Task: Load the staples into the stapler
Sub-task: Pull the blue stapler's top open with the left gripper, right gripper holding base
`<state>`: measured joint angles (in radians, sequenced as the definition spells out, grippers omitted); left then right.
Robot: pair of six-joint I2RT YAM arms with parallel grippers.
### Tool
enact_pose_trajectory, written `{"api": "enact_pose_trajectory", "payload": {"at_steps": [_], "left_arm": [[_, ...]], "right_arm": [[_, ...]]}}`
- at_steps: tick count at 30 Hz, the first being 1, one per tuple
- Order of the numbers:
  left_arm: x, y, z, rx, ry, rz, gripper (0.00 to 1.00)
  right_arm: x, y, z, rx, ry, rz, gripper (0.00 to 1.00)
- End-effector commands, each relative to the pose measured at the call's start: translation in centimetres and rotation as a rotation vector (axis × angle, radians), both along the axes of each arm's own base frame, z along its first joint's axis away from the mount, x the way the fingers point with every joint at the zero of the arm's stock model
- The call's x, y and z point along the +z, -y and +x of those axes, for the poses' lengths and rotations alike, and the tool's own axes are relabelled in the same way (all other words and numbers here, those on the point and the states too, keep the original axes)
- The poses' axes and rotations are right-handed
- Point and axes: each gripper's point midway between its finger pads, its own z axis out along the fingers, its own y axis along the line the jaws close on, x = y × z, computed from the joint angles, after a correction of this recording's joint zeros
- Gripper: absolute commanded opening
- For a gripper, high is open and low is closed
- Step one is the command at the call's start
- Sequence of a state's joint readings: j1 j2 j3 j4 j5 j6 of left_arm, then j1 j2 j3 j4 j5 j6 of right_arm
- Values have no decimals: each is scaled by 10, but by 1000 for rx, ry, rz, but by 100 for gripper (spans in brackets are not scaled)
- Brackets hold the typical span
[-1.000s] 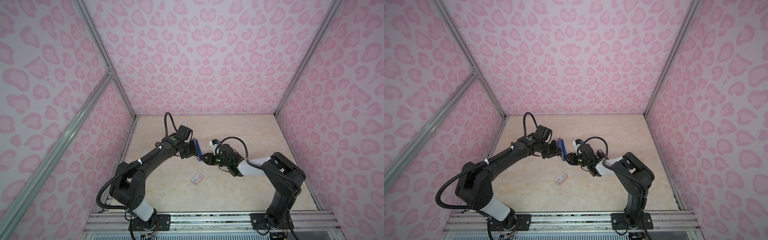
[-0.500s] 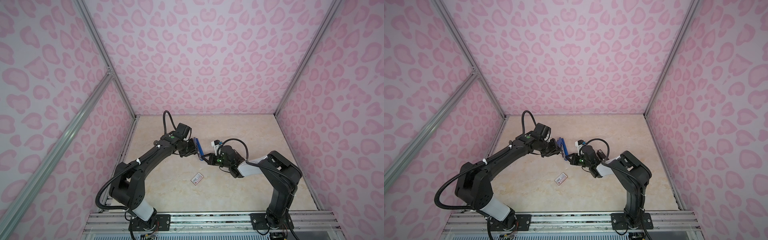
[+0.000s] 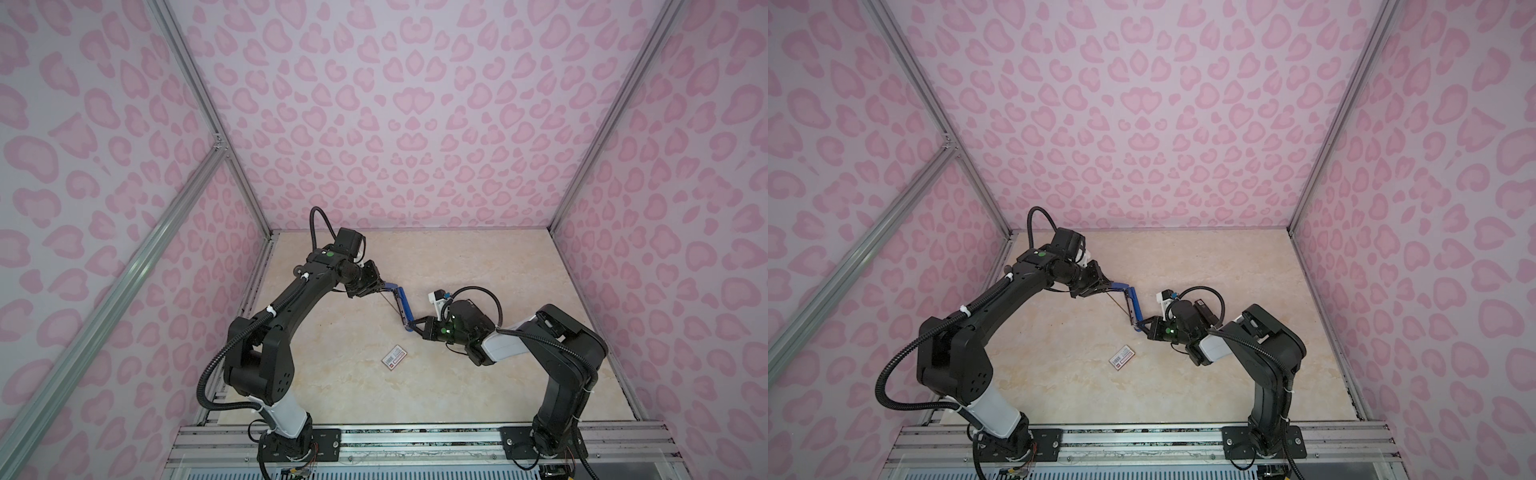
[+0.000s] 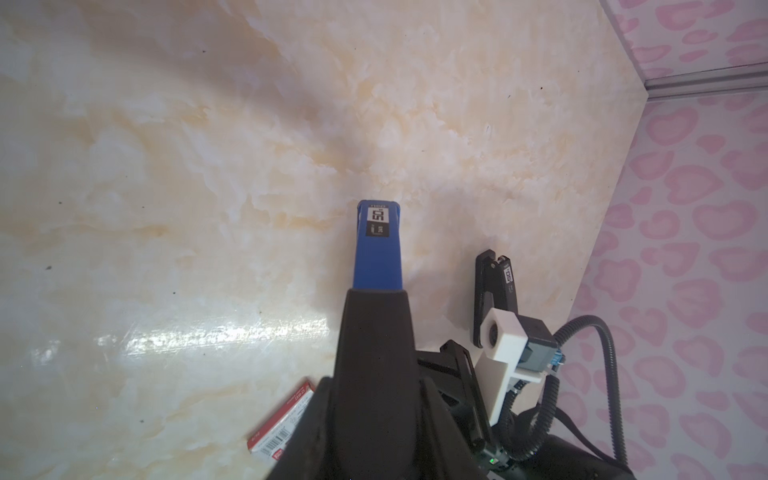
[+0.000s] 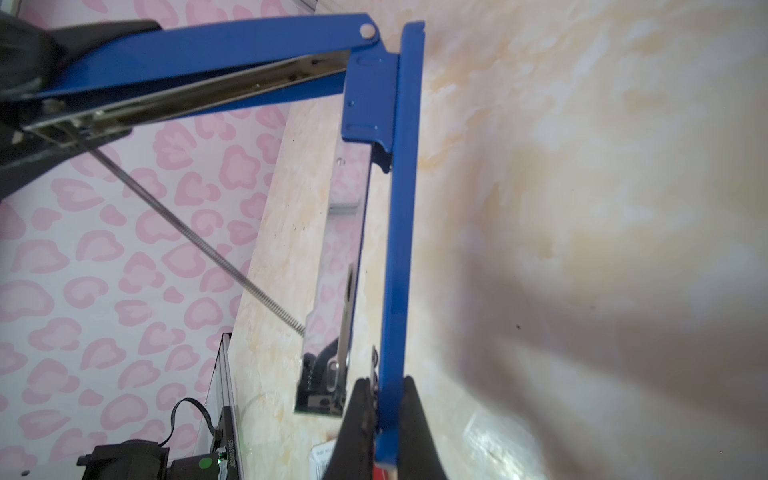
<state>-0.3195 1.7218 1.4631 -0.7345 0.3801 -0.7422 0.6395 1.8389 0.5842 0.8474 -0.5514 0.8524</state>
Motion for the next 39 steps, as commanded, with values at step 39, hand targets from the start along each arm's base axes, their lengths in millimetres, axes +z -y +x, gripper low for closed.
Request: {"api": "enact_pose_trajectory", "payload": {"at_steps": [39], "left_arm": [[-103, -73, 92, 25, -129, 61, 8]], "right_arm": [[-24, 12, -16, 69, -83, 12, 0]]}}
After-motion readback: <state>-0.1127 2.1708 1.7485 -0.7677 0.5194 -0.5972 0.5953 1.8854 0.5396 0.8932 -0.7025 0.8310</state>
